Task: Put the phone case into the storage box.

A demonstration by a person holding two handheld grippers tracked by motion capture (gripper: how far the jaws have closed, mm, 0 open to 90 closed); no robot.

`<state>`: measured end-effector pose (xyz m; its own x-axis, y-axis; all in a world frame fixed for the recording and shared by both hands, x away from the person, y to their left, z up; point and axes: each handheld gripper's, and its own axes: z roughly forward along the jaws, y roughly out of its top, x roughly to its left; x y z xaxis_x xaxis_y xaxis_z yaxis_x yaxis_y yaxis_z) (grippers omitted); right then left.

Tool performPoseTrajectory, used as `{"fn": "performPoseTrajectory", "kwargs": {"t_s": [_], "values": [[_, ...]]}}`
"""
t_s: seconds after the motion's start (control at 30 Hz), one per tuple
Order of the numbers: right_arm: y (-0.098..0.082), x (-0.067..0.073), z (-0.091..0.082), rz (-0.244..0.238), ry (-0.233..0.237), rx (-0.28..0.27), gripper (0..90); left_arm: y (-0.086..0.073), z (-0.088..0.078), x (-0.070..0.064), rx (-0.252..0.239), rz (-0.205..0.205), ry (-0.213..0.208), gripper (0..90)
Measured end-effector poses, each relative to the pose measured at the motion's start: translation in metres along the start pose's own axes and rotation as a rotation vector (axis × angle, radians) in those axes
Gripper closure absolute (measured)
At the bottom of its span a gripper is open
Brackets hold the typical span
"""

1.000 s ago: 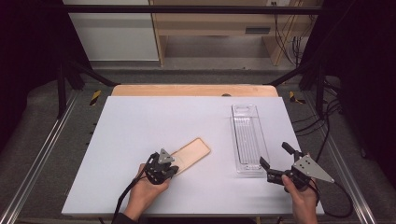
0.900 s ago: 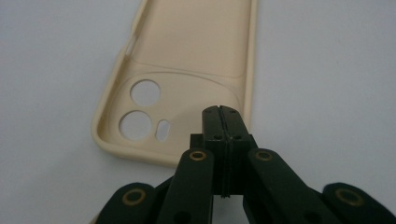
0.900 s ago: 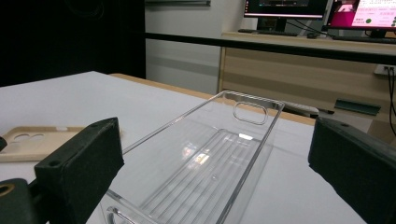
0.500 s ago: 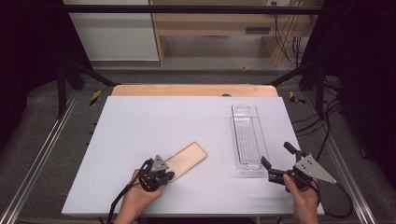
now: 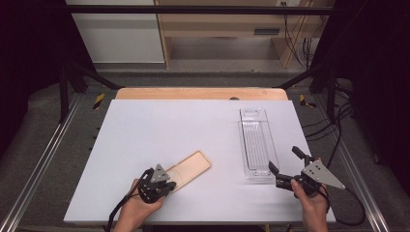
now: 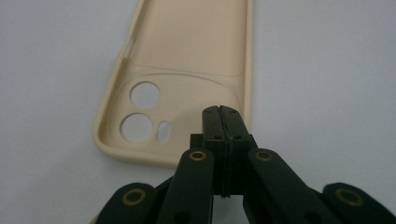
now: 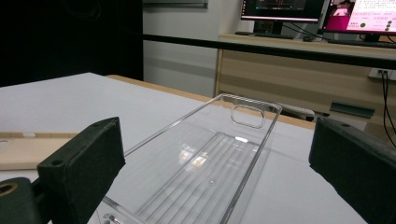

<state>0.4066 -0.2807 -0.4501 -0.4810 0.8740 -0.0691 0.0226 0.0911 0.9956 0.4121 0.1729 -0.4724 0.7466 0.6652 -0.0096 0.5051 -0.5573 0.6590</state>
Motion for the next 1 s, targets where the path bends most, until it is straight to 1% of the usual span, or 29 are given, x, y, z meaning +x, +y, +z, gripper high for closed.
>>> {"fn": "performPoseTrajectory", "kwargs": {"t_s": [0.23,0.3,0.47,0.53,0.6,0.77,0.87,1.0], "values": [[-0.0003,0.0002,0.0001,0.009,0.000,-0.001,3.3,-0.0035,-0.0029,0.0001,-0.001,-0.006,-0.005,90.0],[0.0003,0.0003,-0.0003,-0.008,0.000,0.002,3.3,-0.0050,-0.0042,0.0008,0.000,-0.005,-0.012,90.0],[-0.0004,0.0000,0.0000,-0.004,-0.004,0.005,3.3,-0.0057,-0.0058,-0.0001,0.008,-0.005,-0.017,90.0],[-0.0009,0.0004,0.0004,-0.013,0.000,0.008,3.3,-0.0057,-0.0063,0.0004,0.012,-0.005,-0.022,90.0],[-0.0014,0.0005,0.0001,-0.021,0.000,0.015,3.2,-0.0054,-0.0064,0.0005,0.015,-0.003,-0.023,90.0],[-0.0012,0.0003,0.0004,-0.010,-0.001,0.011,3.2,-0.0061,-0.0072,-0.0003,0.017,-0.001,-0.025,90.0],[-0.0010,0.0018,0.0006,-0.021,0.000,0.016,3.2,-0.0045,-0.0075,-0.0005,0.030,0.012,-0.031,90.0],[-0.0032,-0.0001,0.0010,-0.016,-0.005,0.020,3.2,-0.0040,-0.0076,-0.0042,0.023,0.016,-0.033,90.0]]}}
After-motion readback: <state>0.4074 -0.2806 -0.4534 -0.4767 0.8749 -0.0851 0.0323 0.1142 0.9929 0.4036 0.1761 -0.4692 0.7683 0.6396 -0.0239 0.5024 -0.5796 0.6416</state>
